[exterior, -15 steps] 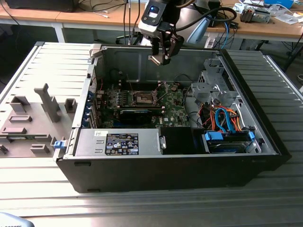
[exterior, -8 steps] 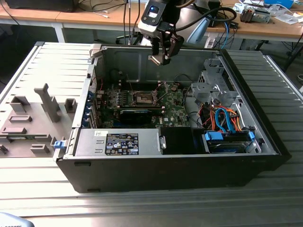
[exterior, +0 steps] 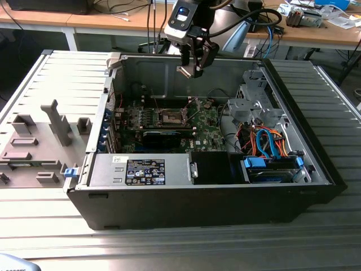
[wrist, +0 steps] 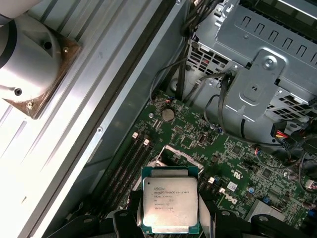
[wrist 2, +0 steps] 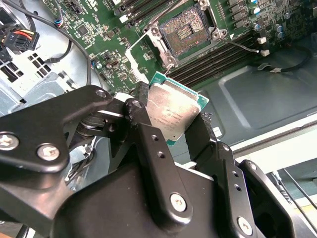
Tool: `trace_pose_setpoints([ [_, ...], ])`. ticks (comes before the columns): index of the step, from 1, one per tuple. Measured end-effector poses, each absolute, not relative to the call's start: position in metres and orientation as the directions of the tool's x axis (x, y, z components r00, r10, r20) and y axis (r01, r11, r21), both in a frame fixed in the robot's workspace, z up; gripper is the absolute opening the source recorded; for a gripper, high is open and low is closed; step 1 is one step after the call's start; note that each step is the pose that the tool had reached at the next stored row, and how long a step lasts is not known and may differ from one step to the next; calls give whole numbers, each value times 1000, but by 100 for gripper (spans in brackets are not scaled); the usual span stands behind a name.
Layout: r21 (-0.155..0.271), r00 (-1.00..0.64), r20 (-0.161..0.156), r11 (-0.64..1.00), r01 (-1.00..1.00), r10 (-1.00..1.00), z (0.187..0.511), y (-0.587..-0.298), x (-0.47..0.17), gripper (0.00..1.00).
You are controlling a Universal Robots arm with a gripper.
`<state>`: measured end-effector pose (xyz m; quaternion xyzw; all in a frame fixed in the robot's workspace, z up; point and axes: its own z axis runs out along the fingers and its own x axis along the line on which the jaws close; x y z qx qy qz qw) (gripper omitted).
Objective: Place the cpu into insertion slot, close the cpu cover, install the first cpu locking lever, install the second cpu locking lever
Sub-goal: 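Place the cpu into insertion slot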
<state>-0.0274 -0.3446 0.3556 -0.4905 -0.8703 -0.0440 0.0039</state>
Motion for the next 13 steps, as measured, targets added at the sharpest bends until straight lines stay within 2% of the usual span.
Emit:
trace_pose_setpoints([
  [13, 73, -511, 50, 507, 859, 858, 356, -345, -27, 55],
])
